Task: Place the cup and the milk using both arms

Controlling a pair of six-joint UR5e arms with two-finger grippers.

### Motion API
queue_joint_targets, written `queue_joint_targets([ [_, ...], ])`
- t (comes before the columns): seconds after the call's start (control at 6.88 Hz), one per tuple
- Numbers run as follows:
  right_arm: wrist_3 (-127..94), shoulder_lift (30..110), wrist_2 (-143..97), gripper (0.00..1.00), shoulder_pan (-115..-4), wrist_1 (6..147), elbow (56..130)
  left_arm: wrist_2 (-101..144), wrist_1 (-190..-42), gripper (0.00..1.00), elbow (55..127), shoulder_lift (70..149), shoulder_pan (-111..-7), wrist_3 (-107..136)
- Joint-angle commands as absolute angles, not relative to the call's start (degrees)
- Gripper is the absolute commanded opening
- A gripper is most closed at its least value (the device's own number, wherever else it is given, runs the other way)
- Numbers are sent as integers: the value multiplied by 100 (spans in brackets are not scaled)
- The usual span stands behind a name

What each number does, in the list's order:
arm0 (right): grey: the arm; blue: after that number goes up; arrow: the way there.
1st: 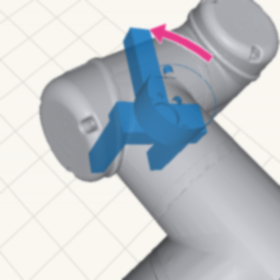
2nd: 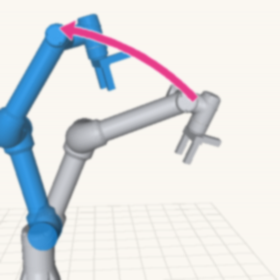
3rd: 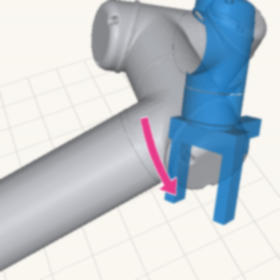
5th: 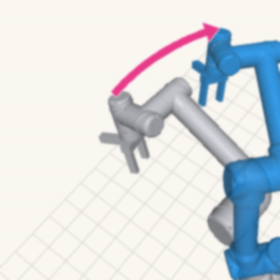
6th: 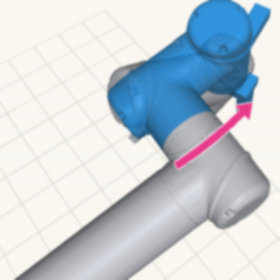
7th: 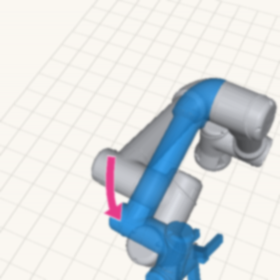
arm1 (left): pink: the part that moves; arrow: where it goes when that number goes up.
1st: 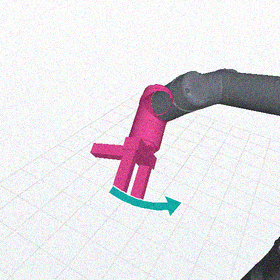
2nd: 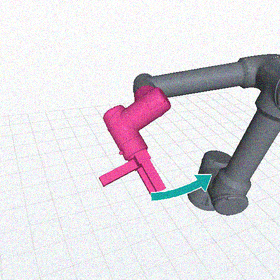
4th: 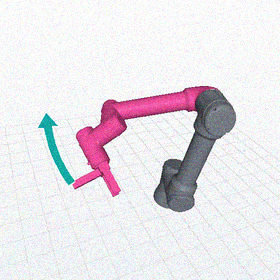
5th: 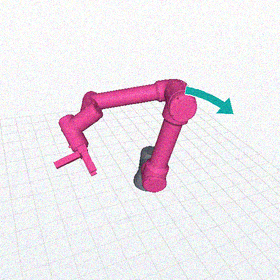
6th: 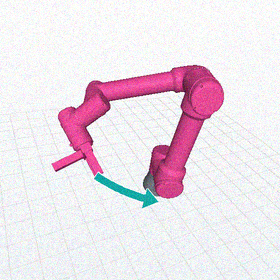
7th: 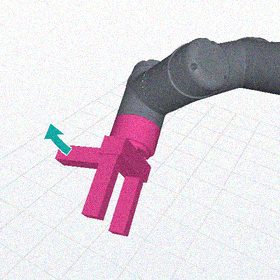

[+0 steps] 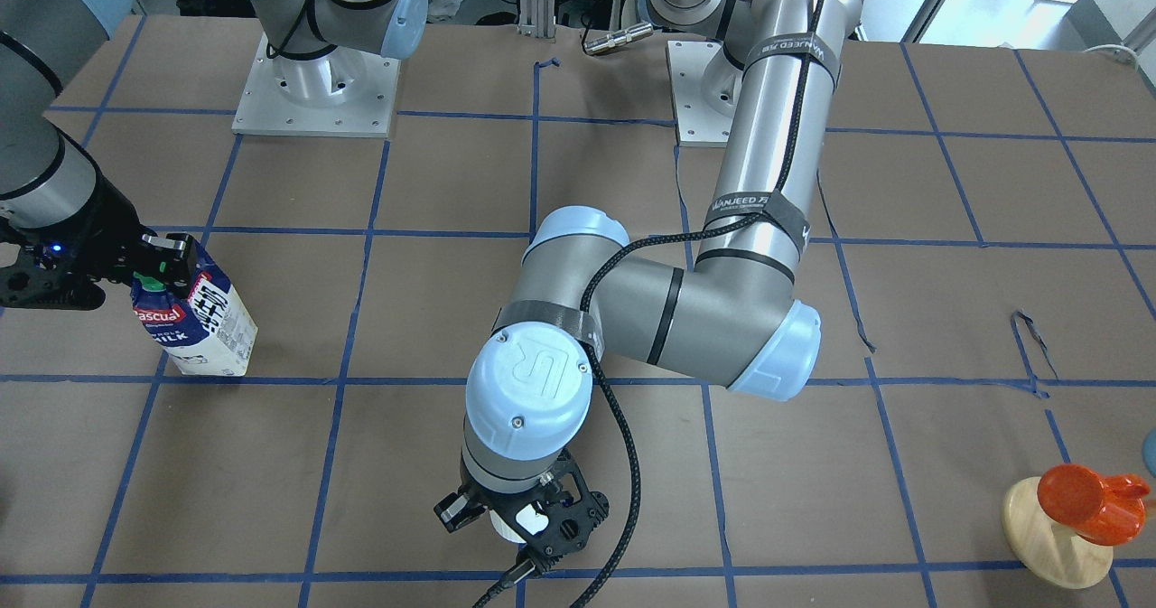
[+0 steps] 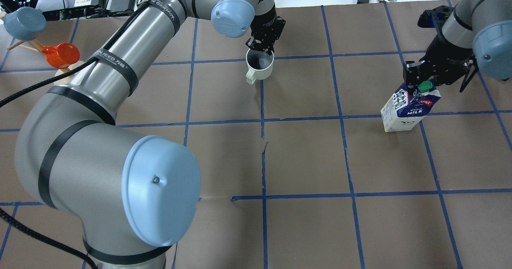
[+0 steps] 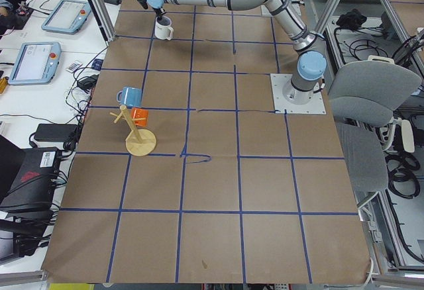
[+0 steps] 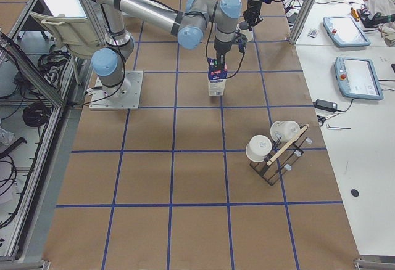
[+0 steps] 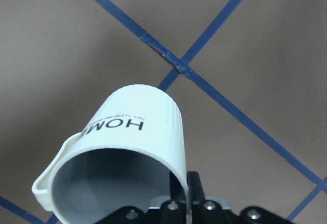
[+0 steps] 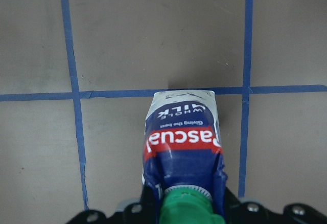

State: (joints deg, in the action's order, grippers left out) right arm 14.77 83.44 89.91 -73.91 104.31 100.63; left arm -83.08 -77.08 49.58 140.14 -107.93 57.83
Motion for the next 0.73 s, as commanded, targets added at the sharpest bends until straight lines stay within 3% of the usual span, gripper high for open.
queue_joint_targets([
  [0.0, 1477, 8341, 8974, 40, -7392, 10433, 10063, -8314, -7769, 0, 4737, 14308, -10793, 5801],
  [0.15, 1477, 8341, 8974, 40, -7392, 10433, 10063, -8288, -7770, 0, 4720, 14300, -10793, 5827],
  [0.29, 1477, 8341, 8974, 40, -7392, 10441, 10055, -8253, -7700, 95, 4720, 14300, -10802, 6079],
  [0.58, 1459, 8350, 8965, 40, -7409, 10441, 9976, -7972, -7699, 100, 4729, 14090, -10793, 6021],
])
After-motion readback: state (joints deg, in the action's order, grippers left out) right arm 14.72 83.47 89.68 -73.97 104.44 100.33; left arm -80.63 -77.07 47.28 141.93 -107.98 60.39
